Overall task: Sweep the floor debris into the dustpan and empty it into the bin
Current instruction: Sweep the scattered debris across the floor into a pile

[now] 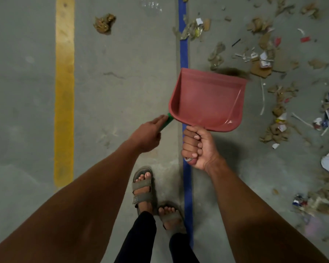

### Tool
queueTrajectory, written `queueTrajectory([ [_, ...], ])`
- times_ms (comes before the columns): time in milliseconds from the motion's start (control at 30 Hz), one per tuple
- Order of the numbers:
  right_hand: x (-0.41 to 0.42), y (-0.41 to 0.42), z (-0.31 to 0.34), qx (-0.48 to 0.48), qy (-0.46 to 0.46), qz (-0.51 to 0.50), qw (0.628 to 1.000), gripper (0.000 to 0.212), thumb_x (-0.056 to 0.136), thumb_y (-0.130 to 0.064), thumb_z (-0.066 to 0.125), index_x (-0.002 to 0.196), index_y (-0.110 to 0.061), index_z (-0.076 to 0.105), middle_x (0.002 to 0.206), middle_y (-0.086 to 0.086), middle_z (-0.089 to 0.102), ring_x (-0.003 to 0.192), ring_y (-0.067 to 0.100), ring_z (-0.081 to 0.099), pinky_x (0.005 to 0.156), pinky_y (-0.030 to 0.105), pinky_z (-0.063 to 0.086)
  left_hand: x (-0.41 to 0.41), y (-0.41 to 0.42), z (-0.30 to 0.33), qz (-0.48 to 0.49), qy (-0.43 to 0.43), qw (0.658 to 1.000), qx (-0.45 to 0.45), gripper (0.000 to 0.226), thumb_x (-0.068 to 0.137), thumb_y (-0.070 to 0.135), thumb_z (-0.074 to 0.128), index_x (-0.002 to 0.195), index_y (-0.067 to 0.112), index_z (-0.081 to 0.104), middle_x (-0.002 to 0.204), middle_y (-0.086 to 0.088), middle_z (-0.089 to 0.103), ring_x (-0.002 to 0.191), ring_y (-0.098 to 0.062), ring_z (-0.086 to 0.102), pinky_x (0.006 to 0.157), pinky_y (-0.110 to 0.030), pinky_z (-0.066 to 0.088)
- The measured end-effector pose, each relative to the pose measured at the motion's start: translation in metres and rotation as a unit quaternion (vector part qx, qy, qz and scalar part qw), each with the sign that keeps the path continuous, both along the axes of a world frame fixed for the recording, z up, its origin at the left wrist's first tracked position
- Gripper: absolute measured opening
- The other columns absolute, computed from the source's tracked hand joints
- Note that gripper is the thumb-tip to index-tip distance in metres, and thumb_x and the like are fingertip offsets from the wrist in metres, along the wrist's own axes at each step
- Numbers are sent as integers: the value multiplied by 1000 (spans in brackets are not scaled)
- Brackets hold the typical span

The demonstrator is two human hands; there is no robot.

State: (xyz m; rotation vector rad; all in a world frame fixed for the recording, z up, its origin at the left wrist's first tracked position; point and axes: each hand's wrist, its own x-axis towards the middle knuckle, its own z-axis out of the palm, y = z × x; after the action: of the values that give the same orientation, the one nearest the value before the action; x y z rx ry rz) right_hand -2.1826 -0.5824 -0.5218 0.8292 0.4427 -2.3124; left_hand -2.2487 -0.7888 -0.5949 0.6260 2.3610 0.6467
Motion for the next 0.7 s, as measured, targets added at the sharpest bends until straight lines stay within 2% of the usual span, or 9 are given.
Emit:
queueTrajectory([
  [100,-7,2,4,-21,8,-15,1000,44,99,-21,39,55,-23,37,37,-9,24,26,7,21,33,18,19,6,-22,5,96,46,994,4,78,92,4,56,162,14,25,164,-16,34,133,-42,53,112,-43,44],
  [200,-8,6,5,-30,14,-24,999,44,99,-21,41,55,-23,37,37,-9,25,27,7,20,32,19,20,4,-26,7,200,54,978,-32,74,96,7,55,162,9,21,161,-19,34,127,-45,53,107,-48,47],
  [267,-5,9,2,-35,16,-26,999,43,99,-21,42,56,-23,36,37,-9,24,27,7,21,32,19,21,-2,-21,7,261,35,963,-58,70,97,10,55,159,7,24,154,-21,41,123,-43,54,105,-49,48],
  [333,1,14,-2,-37,11,-28,999,43,99,-21,42,56,-24,36,37,-9,24,27,7,18,31,19,21,-10,-8,4,287,7,955,-81,59,95,10,56,150,4,36,138,-24,54,116,-44,57,98,-49,50],
  [400,9,21,-7,-33,2,-30,999,43,98,-22,42,56,-24,36,37,-9,23,29,8,15,32,19,19,-18,10,-1,260,-23,959,-108,49,91,10,57,138,5,45,124,-24,61,109,-45,60,91,-48,52],
  [467,18,28,-11,-35,-2,-30,999,43,99,-22,42,56,-24,36,38,-9,21,30,8,12,32,19,18,-20,31,-3,203,-45,971,-120,49,88,11,57,136,10,48,120,-23,64,106,-44,62,87,-45,52],
  [600,34,42,-15,-41,0,-39,998,43,99,-22,40,56,-23,38,41,-9,17,31,8,13,33,19,20,-14,74,-1,54,-48,995,-73,70,85,2,55,151,19,44,138,-19,61,122,-41,58,97,-38,48],
  [700,41,49,-13,-36,-8,-50,998,42,98,-22,42,57,-24,36,41,-9,16,31,8,13,32,19,23,-8,92,-5,-83,-46,994,-58,77,84,2,54,156,23,39,144,-17,57,124,-41,58,98,-39,48],
])
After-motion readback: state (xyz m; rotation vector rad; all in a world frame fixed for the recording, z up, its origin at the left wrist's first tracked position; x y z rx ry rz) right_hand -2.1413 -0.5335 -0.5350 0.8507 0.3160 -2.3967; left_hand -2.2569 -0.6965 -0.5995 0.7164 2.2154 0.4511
